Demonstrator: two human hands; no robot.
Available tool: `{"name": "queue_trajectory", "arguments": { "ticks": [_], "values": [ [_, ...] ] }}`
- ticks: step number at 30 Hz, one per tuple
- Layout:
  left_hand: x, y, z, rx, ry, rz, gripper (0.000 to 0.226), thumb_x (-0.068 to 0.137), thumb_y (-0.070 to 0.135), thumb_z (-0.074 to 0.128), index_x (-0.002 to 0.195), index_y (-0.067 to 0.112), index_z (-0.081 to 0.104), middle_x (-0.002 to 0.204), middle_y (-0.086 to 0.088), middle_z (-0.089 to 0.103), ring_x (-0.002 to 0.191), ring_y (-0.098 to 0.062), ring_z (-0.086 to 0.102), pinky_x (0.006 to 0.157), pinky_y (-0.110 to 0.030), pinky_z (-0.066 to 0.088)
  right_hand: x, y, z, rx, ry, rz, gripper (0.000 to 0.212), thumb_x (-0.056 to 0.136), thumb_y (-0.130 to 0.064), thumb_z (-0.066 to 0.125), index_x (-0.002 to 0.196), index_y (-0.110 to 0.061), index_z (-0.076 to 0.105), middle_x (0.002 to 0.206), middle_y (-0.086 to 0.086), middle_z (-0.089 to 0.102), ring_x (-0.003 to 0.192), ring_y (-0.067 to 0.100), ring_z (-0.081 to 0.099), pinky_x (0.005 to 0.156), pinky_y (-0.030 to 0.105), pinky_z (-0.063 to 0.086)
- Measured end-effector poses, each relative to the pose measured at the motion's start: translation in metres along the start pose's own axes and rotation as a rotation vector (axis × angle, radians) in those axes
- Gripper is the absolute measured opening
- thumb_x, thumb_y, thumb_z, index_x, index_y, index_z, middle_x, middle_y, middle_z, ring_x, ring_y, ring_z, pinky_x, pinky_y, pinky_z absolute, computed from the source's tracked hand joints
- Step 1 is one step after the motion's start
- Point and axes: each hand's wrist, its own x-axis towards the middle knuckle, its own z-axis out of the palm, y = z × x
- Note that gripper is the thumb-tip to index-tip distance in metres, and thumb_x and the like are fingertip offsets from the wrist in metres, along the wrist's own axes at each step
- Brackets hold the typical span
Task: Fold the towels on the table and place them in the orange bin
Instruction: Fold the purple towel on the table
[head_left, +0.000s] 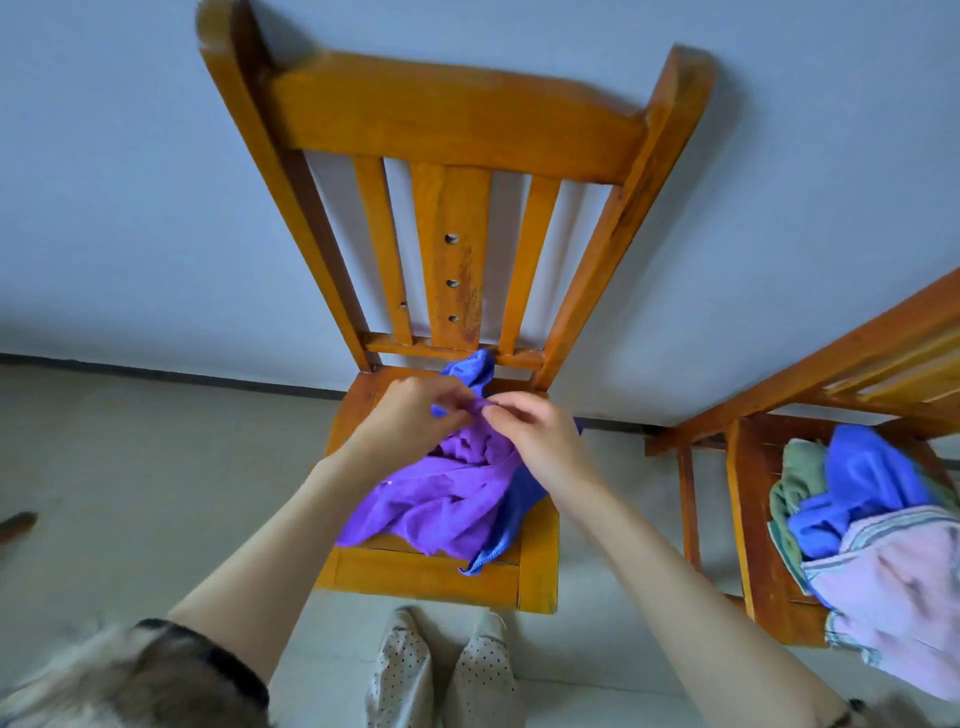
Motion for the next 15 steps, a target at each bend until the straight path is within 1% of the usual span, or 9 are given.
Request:
{"name": "queue_trajectory", "arguments": {
  "ticks": [1, 2, 3, 4, 7, 8, 10, 12, 15],
  "values": [
    [-0.006, 0.009, -0.015, 0.013, 0.017, -0.011, 0.013, 0.083, 0.011, 0.067, 0.095, 0.013, 0.071, 0.081, 0.007, 0.062, 0.079, -0.007, 0.057, 0.077, -0.017, 0.042, -0.006, -0.014, 0.002, 0.006, -0.018, -0.014, 0.017, 0.091, -0.014, 0.058, 0.103, -0.008, 0.068, 0.086, -0.007, 0.062, 0.078, -0.002, 0.055, 0.065, 0.003, 0.040],
    [-0.013, 0.019, -0.032, 0.018, 0.041, -0.019, 0.012, 0.084, 0.011, 0.066, 0.094, 0.014, 0.071, 0.078, 0.008, 0.062, 0.077, -0.009, 0.057, 0.072, -0.012, 0.040, -0.011, -0.027, 0.004, 0.001, -0.029, -0.034, 0.016, 0.090, -0.015, 0.059, 0.102, -0.009, 0.068, 0.087, -0.006, 0.063, 0.079, 0.001, 0.055, 0.066, 0.004, 0.041],
    [-0.022, 0.029, -0.049, 0.020, 0.061, -0.026, 0.011, 0.084, 0.010, 0.065, 0.091, 0.016, 0.071, 0.074, 0.009, 0.061, 0.072, -0.008, 0.055, 0.067, -0.008, 0.038, -0.016, -0.040, 0.005, -0.012, -0.038, -0.061, 0.015, 0.089, -0.016, 0.061, 0.101, -0.010, 0.068, 0.086, -0.007, 0.062, 0.080, 0.003, 0.056, 0.066, 0.006, 0.041],
    [-0.032, 0.039, -0.066, 0.017, 0.069, -0.041, 0.009, 0.085, 0.011, 0.064, 0.087, 0.018, 0.069, 0.071, 0.008, 0.060, 0.068, -0.006, 0.054, 0.064, -0.008, 0.039, -0.022, -0.054, 0.006, -0.043, -0.050, -0.100, 0.014, 0.088, -0.017, 0.062, 0.101, -0.011, 0.067, 0.084, -0.008, 0.062, 0.079, 0.003, 0.055, 0.066, 0.008, 0.041],
    [-0.072, 0.064, -0.114, -0.071, 0.089, -0.084, 0.005, 0.077, 0.025, 0.064, 0.072, 0.023, 0.063, 0.070, -0.002, 0.064, 0.065, -0.011, 0.055, 0.067, -0.029, 0.047, -0.042, -0.102, 0.012, -0.206, -0.084, -0.311, 0.016, 0.088, -0.018, 0.063, 0.103, -0.012, 0.066, 0.086, -0.010, 0.060, 0.075, -0.004, 0.053, 0.064, 0.003, 0.042],
    [-0.087, 0.073, -0.130, -0.098, 0.112, -0.096, 0.004, 0.073, 0.027, 0.061, 0.070, 0.026, 0.063, 0.069, -0.001, 0.064, 0.064, -0.011, 0.056, 0.065, -0.031, 0.048, -0.049, -0.120, 0.015, -0.256, -0.095, -0.385, 0.017, 0.089, -0.017, 0.062, 0.104, -0.011, 0.065, 0.089, -0.010, 0.059, 0.076, -0.003, 0.052, 0.064, 0.000, 0.041],
    [-0.119, 0.087, -0.160, -0.117, 0.188, -0.108, 0.008, 0.078, 0.022, 0.062, 0.071, 0.025, 0.063, 0.068, 0.001, 0.063, 0.061, -0.006, 0.055, 0.062, -0.027, 0.047, -0.063, -0.157, 0.023, -0.344, -0.114, -0.514, 0.017, 0.090, -0.015, 0.060, 0.105, -0.010, 0.066, 0.094, -0.007, 0.056, 0.082, 0.002, 0.052, 0.066, 0.001, 0.040],
    [-0.151, 0.099, -0.189, -0.115, 0.287, -0.118, 0.016, 0.084, 0.012, 0.062, 0.074, 0.023, 0.063, 0.069, 0.003, 0.062, 0.062, -0.005, 0.054, 0.063, -0.021, 0.046, -0.075, -0.191, 0.037, -0.407, -0.113, -0.646, 0.014, 0.090, -0.011, 0.059, 0.101, -0.009, 0.067, 0.095, -0.002, 0.056, 0.085, 0.008, 0.053, 0.071, 0.007, 0.040],
    [-0.202, 0.111, -0.233, -0.073, 0.434, -0.133, 0.018, 0.086, 0.013, 0.060, 0.075, 0.027, 0.063, 0.067, 0.013, 0.063, 0.064, -0.001, 0.055, 0.064, -0.015, 0.044, -0.094, -0.237, 0.067, -0.495, -0.103, -0.828, 0.013, 0.090, -0.009, 0.056, 0.098, -0.010, 0.066, 0.095, -0.002, 0.055, 0.084, 0.010, 0.051, 0.075, 0.017, 0.042]
  ]
}}
